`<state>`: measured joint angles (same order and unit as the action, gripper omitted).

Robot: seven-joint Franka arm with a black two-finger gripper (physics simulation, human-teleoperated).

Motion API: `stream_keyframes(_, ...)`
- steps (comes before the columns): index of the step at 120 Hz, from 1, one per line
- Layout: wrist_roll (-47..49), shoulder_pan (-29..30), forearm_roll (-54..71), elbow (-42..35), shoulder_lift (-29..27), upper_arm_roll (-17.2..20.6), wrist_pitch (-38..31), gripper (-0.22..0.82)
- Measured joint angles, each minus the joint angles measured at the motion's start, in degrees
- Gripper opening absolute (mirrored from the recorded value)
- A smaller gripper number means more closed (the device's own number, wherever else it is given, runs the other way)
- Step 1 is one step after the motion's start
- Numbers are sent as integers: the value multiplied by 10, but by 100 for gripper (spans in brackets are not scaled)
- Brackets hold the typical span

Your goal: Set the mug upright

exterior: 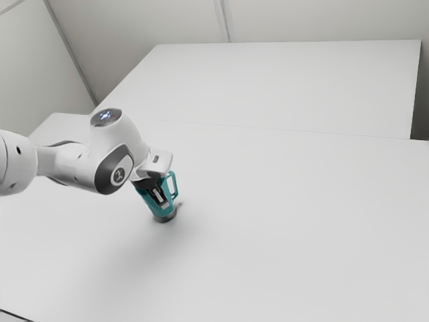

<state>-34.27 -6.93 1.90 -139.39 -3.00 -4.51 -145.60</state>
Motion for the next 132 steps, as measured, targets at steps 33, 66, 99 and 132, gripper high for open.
stream_keyframes(33,17,1,-1,-9,11,1,-19,-18)
stream_keyframes(66,27,0,-4,-12,14,0,-24,-10)
stream_keyframes(99,28,1,-9,-11,12,-1,-21,20)
stream_keyframes(132,27,3,-10,-6,3,-2,-15,32)
